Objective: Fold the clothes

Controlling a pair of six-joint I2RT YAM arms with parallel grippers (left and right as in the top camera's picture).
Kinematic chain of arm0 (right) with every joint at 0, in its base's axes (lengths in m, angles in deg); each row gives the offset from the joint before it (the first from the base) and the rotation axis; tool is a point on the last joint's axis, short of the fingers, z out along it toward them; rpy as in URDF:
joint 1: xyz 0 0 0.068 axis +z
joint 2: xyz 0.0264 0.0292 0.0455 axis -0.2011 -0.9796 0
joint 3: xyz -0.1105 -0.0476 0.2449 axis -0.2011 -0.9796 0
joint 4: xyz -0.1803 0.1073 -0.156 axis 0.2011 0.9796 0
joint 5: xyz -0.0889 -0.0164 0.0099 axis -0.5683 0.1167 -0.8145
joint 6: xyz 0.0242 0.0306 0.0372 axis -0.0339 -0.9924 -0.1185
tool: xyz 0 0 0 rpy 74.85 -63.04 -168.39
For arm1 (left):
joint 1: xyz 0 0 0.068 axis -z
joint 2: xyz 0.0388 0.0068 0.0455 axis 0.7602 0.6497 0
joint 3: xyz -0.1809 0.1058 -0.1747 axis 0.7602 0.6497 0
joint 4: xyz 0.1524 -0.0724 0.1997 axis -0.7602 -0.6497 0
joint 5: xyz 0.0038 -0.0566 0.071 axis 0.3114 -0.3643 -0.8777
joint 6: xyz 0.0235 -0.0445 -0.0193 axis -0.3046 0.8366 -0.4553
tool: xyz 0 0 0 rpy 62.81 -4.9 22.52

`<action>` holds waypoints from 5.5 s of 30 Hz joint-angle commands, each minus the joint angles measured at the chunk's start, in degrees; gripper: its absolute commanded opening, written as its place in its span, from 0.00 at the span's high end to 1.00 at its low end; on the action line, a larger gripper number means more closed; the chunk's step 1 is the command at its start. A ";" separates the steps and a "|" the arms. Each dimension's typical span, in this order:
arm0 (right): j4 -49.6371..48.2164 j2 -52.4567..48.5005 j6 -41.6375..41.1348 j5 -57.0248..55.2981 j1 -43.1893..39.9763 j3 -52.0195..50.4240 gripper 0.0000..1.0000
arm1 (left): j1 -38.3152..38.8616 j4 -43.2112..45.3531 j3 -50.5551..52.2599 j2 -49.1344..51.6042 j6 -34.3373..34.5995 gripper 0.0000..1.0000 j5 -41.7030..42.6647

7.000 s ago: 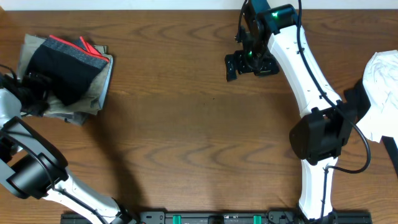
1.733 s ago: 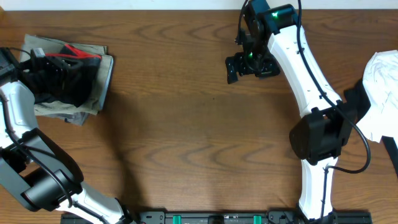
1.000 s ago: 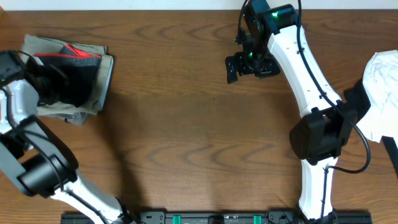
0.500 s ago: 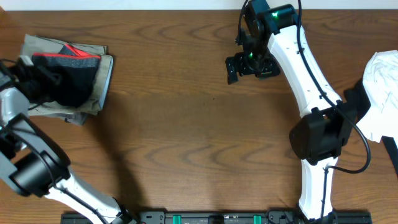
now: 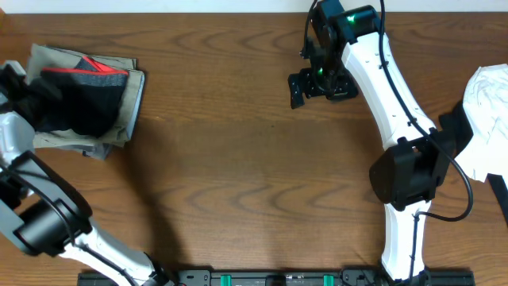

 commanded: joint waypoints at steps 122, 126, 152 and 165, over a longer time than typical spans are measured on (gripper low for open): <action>-16.24 51.89 -19.78 -47.71 16.09 -35.60 0.01 | 25.75 -29.33 26.86 -68.48 -6.56 0.02 -0.92; -16.22 51.89 -19.80 -47.69 16.09 -35.60 0.01 | 25.75 -29.35 26.86 -68.39 -6.54 0.02 -0.92; -15.17 51.89 -19.78 -47.67 15.96 -35.67 0.01 | 25.75 -29.33 26.86 -68.13 -6.54 0.02 -0.92; -54.14 63.36 8.17 -19.08 2.73 -59.58 0.01 | 25.75 -29.33 26.86 -68.13 -6.54 0.02 -0.92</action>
